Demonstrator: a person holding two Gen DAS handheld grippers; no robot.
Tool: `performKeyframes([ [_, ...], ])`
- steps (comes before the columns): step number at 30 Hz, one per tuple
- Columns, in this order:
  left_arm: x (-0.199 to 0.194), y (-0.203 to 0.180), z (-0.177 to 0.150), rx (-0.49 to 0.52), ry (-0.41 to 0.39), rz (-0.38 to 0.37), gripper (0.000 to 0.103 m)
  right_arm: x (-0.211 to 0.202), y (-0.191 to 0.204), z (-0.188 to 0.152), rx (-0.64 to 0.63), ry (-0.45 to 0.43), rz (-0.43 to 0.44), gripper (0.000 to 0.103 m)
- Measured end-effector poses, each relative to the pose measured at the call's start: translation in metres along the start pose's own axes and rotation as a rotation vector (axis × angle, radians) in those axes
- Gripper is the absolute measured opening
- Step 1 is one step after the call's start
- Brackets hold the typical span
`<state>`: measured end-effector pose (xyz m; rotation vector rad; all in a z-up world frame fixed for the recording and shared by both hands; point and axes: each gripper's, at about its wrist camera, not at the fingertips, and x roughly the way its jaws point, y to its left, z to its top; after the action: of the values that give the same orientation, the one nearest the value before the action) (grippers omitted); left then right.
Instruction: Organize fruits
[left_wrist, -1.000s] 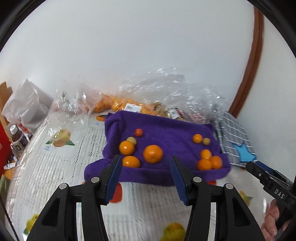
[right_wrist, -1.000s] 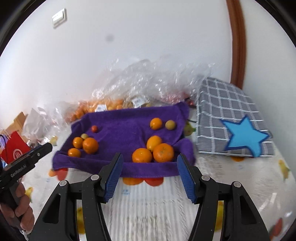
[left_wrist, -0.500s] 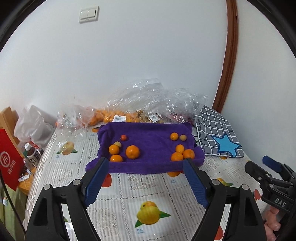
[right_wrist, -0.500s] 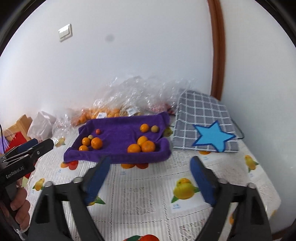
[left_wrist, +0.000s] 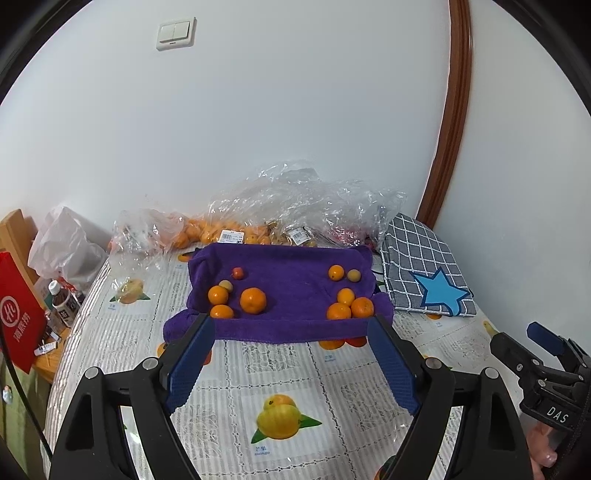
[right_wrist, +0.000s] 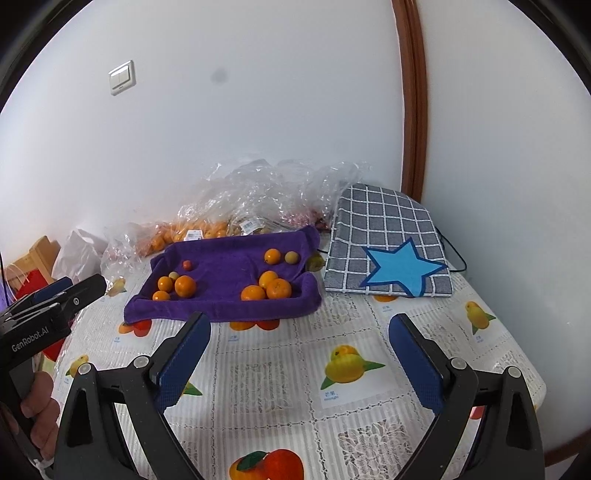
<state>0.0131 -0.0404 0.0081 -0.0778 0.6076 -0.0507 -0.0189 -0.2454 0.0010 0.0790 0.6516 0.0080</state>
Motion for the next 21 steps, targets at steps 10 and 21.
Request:
performKeyframes([
  [10, -0.005, 0.007, -0.001, -0.006, -0.006, 0.012, 0.084, -0.002, -0.001, -0.002, 0.012, 0.006, -0.009, 0.096],
  [21, -0.008, 0.013, -0.002, -0.014, -0.012, 0.011, 0.084, -0.004, 0.000, -0.003, 0.016, 0.008, -0.022, 0.096],
])
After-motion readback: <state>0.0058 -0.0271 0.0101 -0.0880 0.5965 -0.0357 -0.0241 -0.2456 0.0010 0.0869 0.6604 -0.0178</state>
